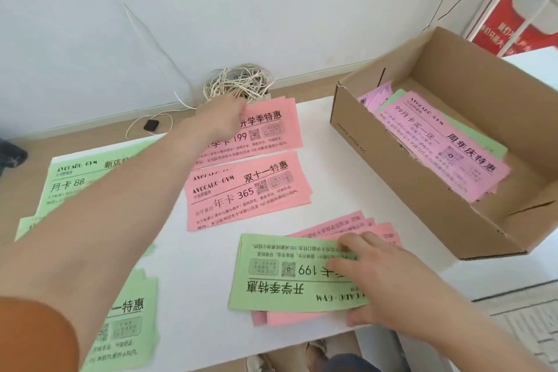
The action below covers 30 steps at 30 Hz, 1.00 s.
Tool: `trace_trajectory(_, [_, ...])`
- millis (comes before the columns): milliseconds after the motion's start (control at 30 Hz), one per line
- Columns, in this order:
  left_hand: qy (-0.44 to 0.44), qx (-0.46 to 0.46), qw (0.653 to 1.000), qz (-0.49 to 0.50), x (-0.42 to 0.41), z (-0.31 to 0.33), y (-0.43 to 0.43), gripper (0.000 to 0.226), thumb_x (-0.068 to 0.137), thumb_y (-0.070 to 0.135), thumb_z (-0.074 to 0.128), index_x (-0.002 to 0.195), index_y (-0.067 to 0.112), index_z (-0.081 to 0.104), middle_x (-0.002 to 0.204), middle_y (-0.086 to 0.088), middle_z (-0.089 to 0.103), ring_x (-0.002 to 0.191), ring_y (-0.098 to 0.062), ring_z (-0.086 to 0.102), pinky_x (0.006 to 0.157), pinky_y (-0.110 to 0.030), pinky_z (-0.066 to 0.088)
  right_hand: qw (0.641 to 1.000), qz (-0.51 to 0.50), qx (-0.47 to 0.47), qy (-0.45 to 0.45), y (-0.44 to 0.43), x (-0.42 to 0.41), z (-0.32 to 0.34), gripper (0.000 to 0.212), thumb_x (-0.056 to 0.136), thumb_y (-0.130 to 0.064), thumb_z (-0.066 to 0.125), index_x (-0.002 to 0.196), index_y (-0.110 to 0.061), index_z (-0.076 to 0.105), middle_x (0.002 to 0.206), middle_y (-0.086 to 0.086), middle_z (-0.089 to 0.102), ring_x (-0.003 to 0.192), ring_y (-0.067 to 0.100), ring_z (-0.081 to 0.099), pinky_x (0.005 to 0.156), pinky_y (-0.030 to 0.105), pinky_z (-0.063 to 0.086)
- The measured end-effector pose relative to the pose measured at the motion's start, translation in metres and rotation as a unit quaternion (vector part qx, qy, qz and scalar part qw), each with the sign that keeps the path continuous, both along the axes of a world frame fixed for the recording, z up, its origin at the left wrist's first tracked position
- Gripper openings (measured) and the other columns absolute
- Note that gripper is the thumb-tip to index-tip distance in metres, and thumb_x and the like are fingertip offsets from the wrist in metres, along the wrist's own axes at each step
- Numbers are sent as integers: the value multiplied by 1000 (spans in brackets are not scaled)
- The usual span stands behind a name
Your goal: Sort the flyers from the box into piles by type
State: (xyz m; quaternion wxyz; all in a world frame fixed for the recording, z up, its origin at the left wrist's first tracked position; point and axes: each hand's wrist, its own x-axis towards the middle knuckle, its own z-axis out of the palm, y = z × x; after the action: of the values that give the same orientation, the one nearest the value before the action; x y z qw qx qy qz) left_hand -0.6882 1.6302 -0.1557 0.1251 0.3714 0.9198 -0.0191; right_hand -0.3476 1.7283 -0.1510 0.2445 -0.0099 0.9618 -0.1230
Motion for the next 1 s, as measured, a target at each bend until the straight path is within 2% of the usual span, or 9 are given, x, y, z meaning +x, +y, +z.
trace_trajectory(200, [24,175,983,47,-1,-45,-2,35,88,3,55,122,12,53,120,-13,52,112,-30,50,97,-42,40,996,-8,-85,-14,17,-4,1,70,76,-64,61,138,-41,37,143,-15,24,129,9,27,100,29,35])
trace_trajectory(333, [64,240,967,61,25,-33,0,39,84,0,56,120,14,58,115,-10,54,111,-28,50,95,-33,36,985,-81,-155,-2,25,-3,-1,42,88,-56,53,127,-40,56,136,-23,40,124,2,39,101,24,37])
trace_trajectory(433, [-109,230,967,37,93,-2,-3,22,90,10,57,100,25,68,97,10,65,91,-10,60,85,-22,42,979,-111,-169,34,29,-1,-8,28,96,-42,48,114,-31,67,116,-18,60,104,4,53,88,25,44])
trace_trajectory(500, [-290,117,948,-59,150,17,-19,12,90,34,61,99,33,69,92,18,68,86,1,61,83,-23,48,979,-122,-156,38,29,1,-13,26,96,-41,48,105,-26,68,101,-12,65,90,9,56,79,30,46])
trace_trajectory(567, [-360,31,926,-114,192,20,-41,26,88,54,54,99,35,67,87,17,66,78,1,59,73,-23,48,981,-135,-133,52,27,2,-14,27,95,-43,49,91,-23,66,84,-6,65,76,13,55,71,33,46])
trace_trajectory(700, [-211,42,969,-124,228,-2,-70,32,96,47,42,83,20,55,71,9,53,69,-10,49,63,-22,37,968,-198,-136,68,21,5,-14,23,90,-45,57,87,-26,69,75,-9,65,71,9,54,67,28,46])
trace_trajectory(767, [-166,81,976,-111,236,-11,-74,30,99,41,38,79,22,51,67,11,49,69,-12,49,64,-25,37,945,-262,-173,88,16,9,-15,23,84,-44,66,102,-31,70,94,-15,67,87,4,57,79,26,48])
trace_trajectory(833, [-133,85,981,-109,243,-17,-75,29,99,38,38,81,23,55,72,8,58,72,-16,56,66,-30,43,929,-310,-144,143,10,18,-19,46,78,-45,72,120,-31,62,119,-17,60,110,5,53,93,27,45])
trace_trajectory(1000, [-57,115,984,-121,252,-28,-78,33,83,38,42,59,25,62,52,10,59,44,-11,57,38,-22,44,818,-505,-219,166,-5,39,-10,69,75,-64,56,135,-31,48,113,-14,58,100,6,58,89,32,48])
